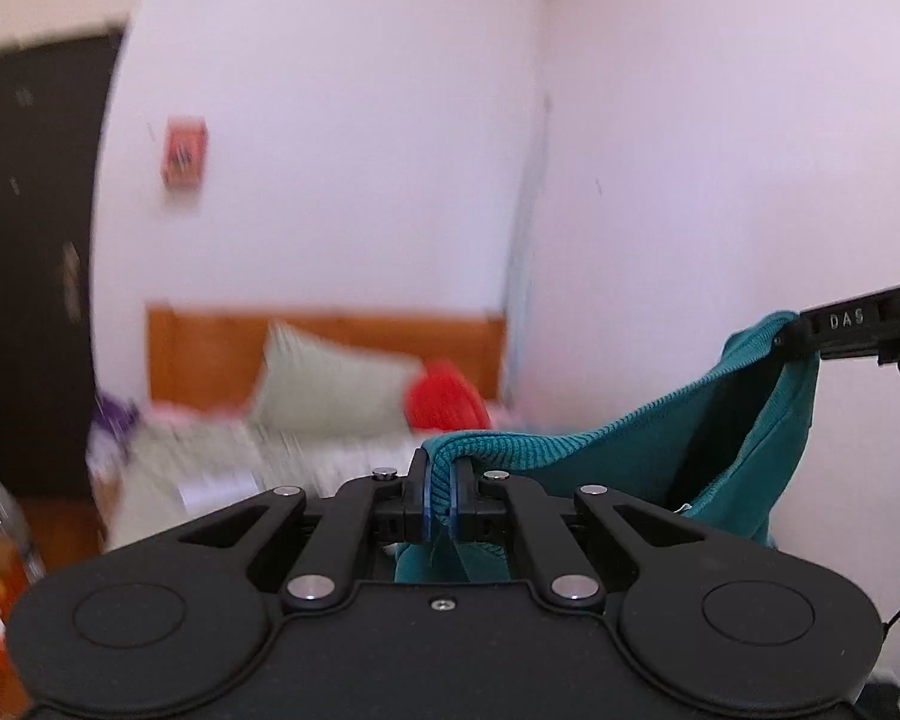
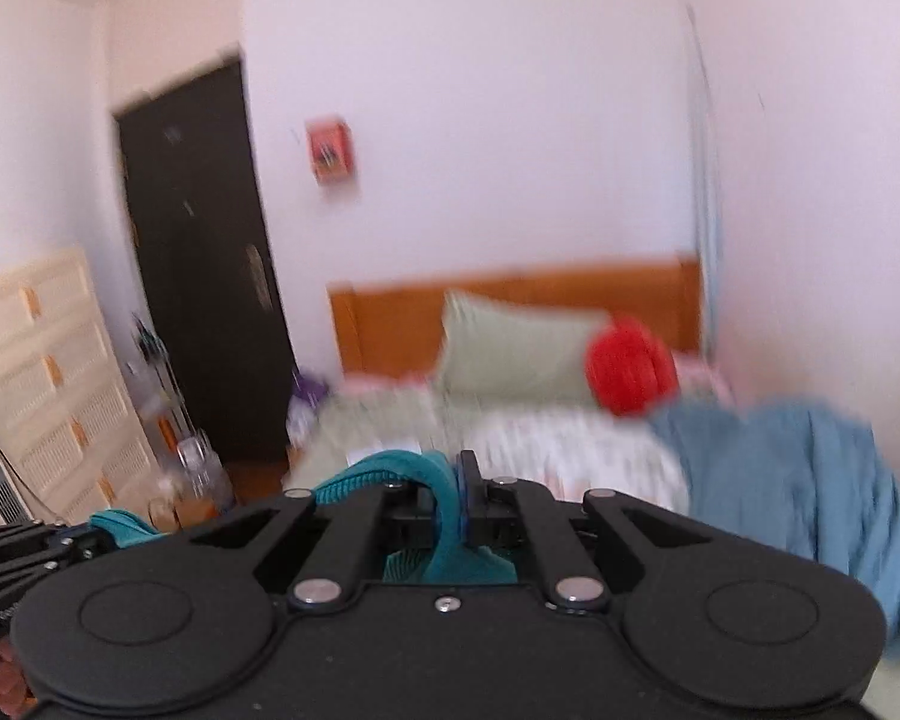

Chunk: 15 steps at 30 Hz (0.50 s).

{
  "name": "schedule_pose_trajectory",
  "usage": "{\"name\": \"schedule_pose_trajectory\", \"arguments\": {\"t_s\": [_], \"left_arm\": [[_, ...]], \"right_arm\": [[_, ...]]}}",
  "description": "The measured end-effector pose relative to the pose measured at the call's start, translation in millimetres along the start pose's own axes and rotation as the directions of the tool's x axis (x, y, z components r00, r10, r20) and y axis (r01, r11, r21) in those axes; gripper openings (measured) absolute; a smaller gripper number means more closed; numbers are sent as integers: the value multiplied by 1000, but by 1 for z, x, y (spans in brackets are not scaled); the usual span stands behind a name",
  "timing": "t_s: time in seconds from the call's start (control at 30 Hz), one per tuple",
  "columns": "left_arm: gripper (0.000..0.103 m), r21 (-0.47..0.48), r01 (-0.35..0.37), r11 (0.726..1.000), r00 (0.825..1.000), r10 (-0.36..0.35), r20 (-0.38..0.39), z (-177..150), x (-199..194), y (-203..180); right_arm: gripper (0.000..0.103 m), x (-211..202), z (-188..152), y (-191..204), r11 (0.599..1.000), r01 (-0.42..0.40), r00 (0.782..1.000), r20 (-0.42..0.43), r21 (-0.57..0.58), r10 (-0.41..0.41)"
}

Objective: Fold clothes
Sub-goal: 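Lift the sweatshirt by its hem with both tools and shake it out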

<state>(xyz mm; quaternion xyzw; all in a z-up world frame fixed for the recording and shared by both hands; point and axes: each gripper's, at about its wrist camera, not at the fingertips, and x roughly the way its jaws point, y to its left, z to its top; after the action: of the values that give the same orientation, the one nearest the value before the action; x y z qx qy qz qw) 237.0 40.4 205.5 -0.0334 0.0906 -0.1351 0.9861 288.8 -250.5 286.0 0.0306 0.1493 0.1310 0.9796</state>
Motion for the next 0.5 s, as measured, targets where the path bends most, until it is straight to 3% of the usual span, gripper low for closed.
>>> {"name": "schedule_pose_trajectory", "arguments": {"t_s": [0.17,0.23,0.33,0.43,0.5], "left_arm": [[4,52,-97,994,981,86,171,77,-26,-13],[4,85,-129,988,975,110,193,86,-39,-20],[5,111,-150,982,977,130,167,71,-58,-27],[5,119,-147,982,986,136,97,17,-78,-30],[5,101,-142,985,990,141,11,-36,-86,-27]], "right_arm": [[4,-16,67,8,995,-73,986,142,-73,83],[4,-23,80,8,990,-104,978,168,-100,120],[4,-32,63,6,979,-155,977,129,-130,171],[4,-30,8,1,970,-192,980,26,-149,198],[4,-27,-44,-2,965,-219,975,-75,-145,209]]}}
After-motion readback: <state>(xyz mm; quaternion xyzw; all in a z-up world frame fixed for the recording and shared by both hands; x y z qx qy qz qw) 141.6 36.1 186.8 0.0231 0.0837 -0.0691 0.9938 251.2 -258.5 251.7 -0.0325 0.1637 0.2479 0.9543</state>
